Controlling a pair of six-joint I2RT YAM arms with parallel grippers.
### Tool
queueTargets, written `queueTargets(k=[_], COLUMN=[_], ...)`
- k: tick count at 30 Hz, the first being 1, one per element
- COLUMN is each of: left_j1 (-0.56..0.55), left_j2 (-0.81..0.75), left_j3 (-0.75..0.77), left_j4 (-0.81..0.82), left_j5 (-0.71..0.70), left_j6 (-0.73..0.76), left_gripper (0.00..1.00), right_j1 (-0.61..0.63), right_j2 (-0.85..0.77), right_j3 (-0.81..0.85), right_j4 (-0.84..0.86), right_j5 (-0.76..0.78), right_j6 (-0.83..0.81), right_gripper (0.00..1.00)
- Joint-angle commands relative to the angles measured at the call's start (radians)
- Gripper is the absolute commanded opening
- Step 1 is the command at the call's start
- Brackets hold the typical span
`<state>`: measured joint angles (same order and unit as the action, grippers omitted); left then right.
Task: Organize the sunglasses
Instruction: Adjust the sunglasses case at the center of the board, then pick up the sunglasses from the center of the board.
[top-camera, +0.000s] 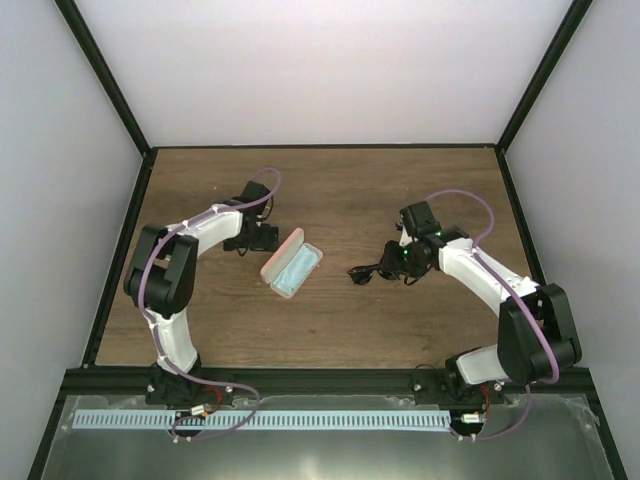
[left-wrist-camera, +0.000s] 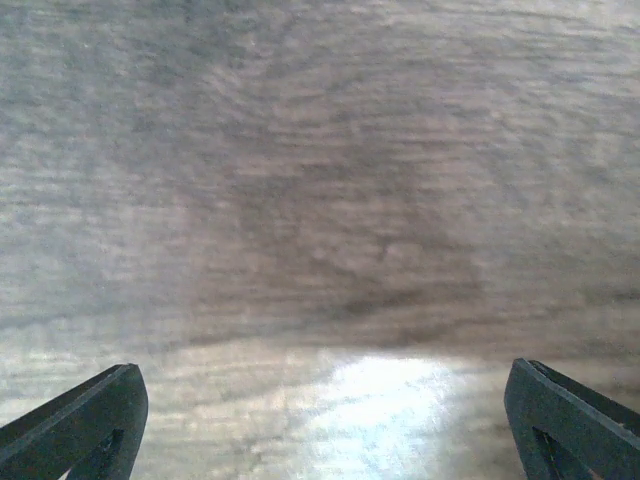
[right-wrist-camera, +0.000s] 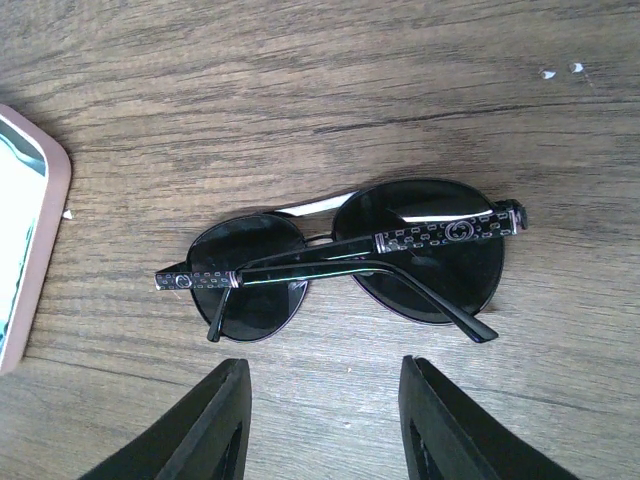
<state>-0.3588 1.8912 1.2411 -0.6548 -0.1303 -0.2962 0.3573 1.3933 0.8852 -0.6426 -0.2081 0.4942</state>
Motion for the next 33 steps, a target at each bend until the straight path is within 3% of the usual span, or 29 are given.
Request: queueTargets(k=[1, 9, 15, 20, 33], left_j1=[-0.031, -0.075, -0.075, -0.075, -0.075], left_j2=[-0.082, -0.174, -0.192, -0.195, -0.201], left_j3=[-0.037, -0.166, -0.187, -0.188, -0.187], left_j4=[0.002, 0.027, 0.032, 0.03, 0.034], left_j5=[0.027, 0.035, 0.015, 0.005, 0.002], left_j6=[-0.021, -0.105, -0.11, -0.103, -0.066], left_gripper=[1.0, 1.0, 1.0, 1.0, 1.0], right_j1=[0.009, 0.01, 0.01, 0.01, 0.013], right_j2=[-0.017, 0.034, 0.135, 0.194, 0.232], right_j3=[0.004, 0.061, 0.087, 0.105, 0.126], right_j4=[0.008, -0.031, -0.022, -0.005, 0.029], right_j5=[0.0, -0.004, -0.096, -0.161, -0.196], right_j6=[0.001, 0.094, 0.189, 0.282, 0.663], right_gripper=[0.42, 0.44, 0.46, 0.6, 0.55])
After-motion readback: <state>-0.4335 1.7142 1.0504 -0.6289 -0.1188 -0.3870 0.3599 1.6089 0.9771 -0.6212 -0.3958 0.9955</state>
